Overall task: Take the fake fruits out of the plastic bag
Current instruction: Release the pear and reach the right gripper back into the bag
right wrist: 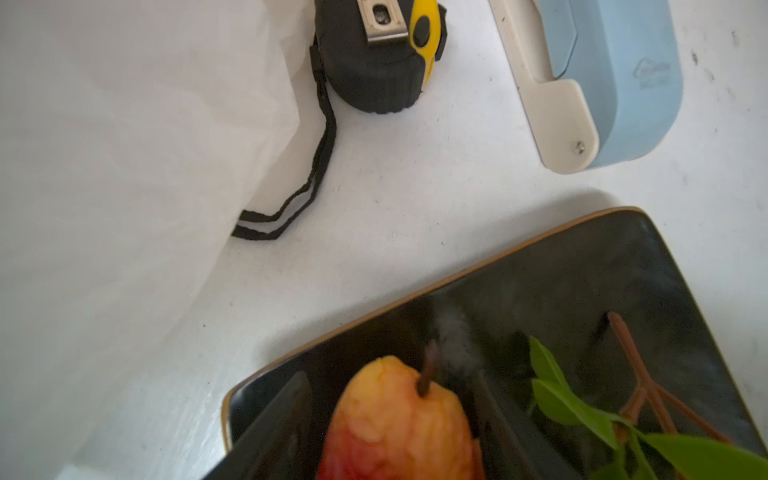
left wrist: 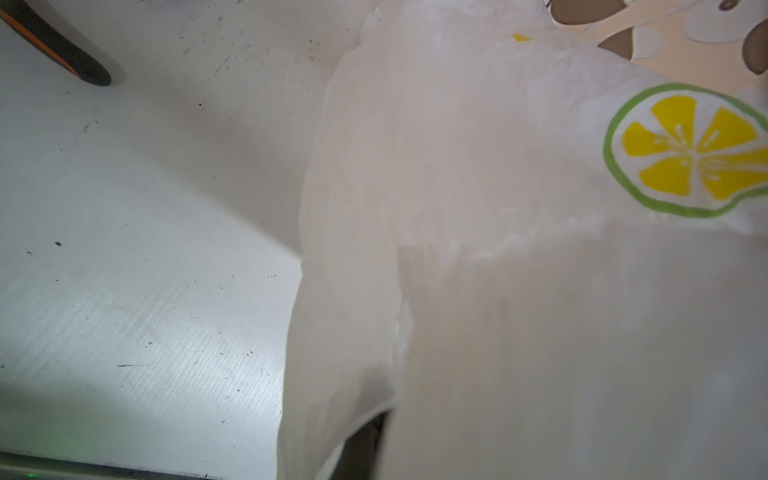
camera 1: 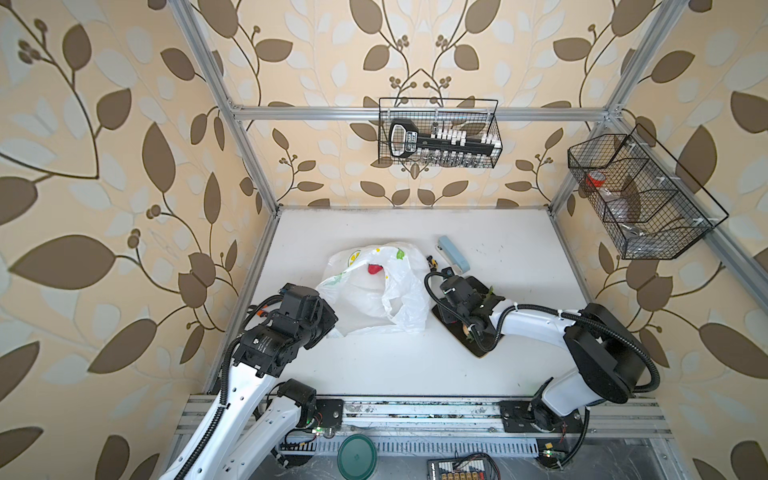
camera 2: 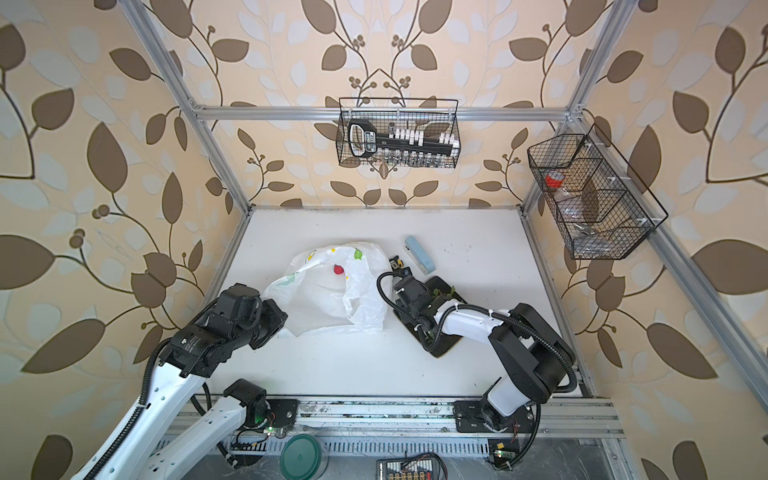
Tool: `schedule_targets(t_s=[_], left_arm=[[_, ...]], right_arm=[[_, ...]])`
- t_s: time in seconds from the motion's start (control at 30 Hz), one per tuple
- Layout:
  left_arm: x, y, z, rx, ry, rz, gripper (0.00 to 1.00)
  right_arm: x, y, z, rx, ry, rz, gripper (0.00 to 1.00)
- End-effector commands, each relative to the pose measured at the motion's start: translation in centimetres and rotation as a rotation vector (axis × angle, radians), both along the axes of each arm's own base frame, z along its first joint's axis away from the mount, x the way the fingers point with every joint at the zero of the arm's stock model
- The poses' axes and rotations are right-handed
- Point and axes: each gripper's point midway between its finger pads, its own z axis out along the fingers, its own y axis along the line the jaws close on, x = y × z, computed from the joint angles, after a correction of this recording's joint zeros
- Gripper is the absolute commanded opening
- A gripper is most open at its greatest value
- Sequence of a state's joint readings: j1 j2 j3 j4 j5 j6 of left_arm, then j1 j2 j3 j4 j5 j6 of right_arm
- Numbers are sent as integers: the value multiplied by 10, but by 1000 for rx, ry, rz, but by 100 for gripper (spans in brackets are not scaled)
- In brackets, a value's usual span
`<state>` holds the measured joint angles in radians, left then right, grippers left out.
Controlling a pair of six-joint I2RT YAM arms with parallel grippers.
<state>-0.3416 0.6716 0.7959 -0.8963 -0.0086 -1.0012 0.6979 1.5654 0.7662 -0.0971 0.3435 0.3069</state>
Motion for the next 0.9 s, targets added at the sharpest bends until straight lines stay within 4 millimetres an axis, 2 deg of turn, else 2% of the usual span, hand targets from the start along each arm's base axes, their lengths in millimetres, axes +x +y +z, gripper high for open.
schedule_targets(t_s=[0.0,0.1,0.2,0.23,0.3,0.37,0.43,0.53,0.6,0.73,0.8,0.87], left_arm=[[0,3,2,28,-5,-3,0],[1,0,2,21,-9,-11,0],[3,-3,3,12,-20,-27,0],[4,-4,4,7,-25,-34,0],[5,-6,4,5,-31,-43,0],[6,-8,5,0,-37,-48,0],[7,-9,5,-4,-41,-55,0],[7,-11,6,-10,-47,-66,0],[7,-12,8,-12,-51,-72,0],[7,-12,9,-15,-57,-70,0],[8,-13,12,-20,-66,-74,0],[9,-13,15,-21,-74,-76,0]], right_arm=[[7,8,24,45,-50,12,69],[4,9,47,80,-63,17,71],[0,14,88,164,-119,47,70],[-5,23,105,201,-151,84,69],[-19,49,134,277,-213,201,66],[-40,86,157,352,-264,356,61],[-60,123,167,388,-295,505,58],[-74,175,161,411,-249,636,53],[-73,204,152,411,-197,666,50],[-58,250,121,431,-107,659,48],[-48,268,95,418,-43,631,47],[-36,283,80,414,-22,596,47]])
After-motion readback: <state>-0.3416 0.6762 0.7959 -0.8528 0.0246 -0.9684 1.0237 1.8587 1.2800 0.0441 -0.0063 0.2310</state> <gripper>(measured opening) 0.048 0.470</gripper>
